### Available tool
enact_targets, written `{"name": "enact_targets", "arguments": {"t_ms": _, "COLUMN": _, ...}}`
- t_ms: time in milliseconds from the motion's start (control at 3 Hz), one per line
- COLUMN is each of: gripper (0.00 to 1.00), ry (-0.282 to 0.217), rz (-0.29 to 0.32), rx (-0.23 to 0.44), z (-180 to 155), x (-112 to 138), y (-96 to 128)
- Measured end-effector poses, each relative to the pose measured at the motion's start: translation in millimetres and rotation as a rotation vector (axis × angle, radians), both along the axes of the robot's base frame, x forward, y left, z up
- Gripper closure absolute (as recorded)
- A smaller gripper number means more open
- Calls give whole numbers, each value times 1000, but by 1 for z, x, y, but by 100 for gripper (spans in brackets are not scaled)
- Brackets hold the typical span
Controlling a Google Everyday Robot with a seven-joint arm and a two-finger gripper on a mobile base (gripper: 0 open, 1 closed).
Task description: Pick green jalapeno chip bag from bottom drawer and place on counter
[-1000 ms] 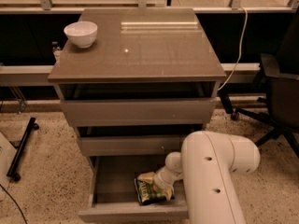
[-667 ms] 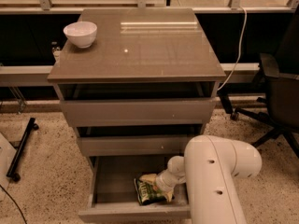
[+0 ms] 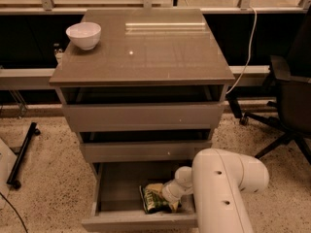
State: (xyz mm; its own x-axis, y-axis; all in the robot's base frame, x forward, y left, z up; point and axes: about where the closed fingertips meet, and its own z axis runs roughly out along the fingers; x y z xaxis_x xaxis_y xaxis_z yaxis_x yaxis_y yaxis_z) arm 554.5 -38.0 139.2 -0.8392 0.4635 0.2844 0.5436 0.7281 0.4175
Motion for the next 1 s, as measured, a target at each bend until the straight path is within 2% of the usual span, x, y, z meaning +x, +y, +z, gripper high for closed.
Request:
{"name": "enact_targets", "arguments": {"t_ms": 333, "gripper": 18, "ry": 32, "rz": -13, "rx": 23, "z": -14, "x": -2, "y": 2}}
{"name": "enact_targets", "arguments": {"t_ms": 1000, "gripper": 65, "ry": 41, "rz": -15, "rx": 27, "z": -11, "x": -3, "y": 2}}
